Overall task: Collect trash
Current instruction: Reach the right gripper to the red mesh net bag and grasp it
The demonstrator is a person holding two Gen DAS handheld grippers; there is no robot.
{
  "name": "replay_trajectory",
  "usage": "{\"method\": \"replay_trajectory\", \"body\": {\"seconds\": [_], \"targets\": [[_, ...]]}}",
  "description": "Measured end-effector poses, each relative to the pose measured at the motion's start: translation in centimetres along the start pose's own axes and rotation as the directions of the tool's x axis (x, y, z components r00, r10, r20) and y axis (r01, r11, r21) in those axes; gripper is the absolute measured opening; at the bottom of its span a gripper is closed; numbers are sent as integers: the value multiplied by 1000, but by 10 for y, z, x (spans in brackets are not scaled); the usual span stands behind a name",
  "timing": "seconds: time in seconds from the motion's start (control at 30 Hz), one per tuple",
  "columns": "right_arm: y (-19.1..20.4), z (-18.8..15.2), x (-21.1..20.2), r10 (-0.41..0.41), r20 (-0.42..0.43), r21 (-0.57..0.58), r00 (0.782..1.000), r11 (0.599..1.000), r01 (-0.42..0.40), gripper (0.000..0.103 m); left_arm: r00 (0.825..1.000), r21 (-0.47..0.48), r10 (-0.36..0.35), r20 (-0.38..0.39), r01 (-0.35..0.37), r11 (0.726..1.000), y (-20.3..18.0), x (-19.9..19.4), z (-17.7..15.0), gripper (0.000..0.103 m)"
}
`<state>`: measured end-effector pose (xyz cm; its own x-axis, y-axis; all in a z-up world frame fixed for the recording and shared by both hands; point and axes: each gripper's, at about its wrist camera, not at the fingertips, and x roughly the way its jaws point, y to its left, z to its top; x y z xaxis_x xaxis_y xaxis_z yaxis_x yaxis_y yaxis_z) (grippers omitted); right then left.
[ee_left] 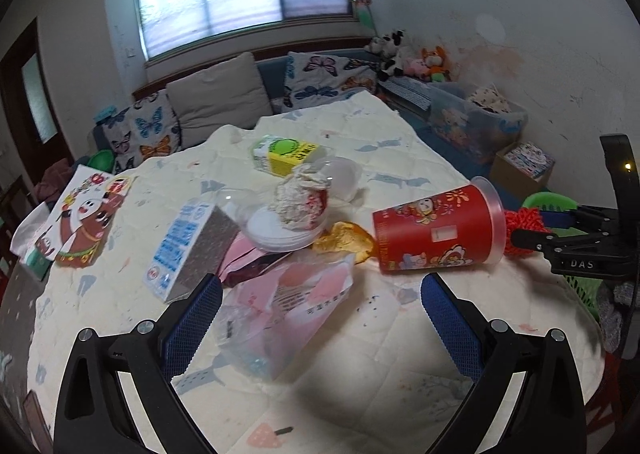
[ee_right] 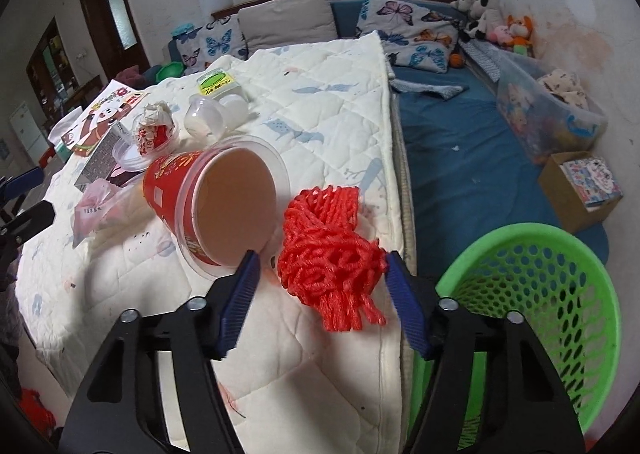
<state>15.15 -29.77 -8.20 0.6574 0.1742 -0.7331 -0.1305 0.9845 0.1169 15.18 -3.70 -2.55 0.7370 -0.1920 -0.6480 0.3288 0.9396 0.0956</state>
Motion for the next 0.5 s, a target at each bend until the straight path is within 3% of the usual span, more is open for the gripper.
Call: {"method": "replay_trajectory", "body": {"seconds": [0.13,0.2,0.5], "targets": [[-3,0,4,7,0,-13,1000,1000,-7,62,1000,27,-16,-2,16,1000,-7,9,4,97],[-5,0,5,14,1,-8,1000,1000,-14,57,999,14,-32,-14,32,999,-6,13,5,97],[-5,-3,7,5,9,-5,1000,1000,-5,50,997,-26,-49,-67,47,999,12,25,-15,96]]}}
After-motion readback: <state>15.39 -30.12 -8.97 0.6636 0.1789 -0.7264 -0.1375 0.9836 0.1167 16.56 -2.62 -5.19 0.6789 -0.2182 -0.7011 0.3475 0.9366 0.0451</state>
